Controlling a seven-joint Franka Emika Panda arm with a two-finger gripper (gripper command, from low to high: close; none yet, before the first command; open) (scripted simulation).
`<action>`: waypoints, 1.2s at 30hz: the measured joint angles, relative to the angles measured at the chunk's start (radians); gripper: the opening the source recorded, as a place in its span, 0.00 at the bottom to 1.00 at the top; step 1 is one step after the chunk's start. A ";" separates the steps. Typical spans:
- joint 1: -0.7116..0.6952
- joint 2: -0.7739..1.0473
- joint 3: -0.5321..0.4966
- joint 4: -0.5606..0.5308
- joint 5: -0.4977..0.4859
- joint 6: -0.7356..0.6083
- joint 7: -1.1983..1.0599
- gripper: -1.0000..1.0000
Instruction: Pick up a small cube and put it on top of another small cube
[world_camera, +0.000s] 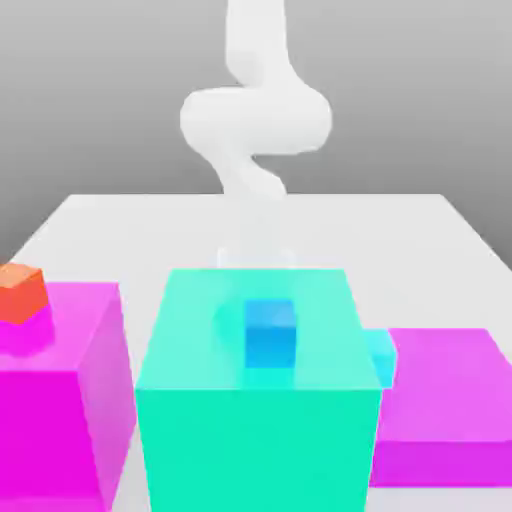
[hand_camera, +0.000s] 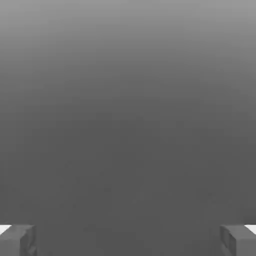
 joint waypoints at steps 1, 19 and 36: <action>-0.025 0.031 -0.001 0.005 -0.044 0.003 -0.023 0.50; -0.370 0.605 -0.186 0.063 -0.668 0.087 -0.441 0.50; -0.654 0.980 -0.309 -0.172 -0.292 0.406 -0.052 0.50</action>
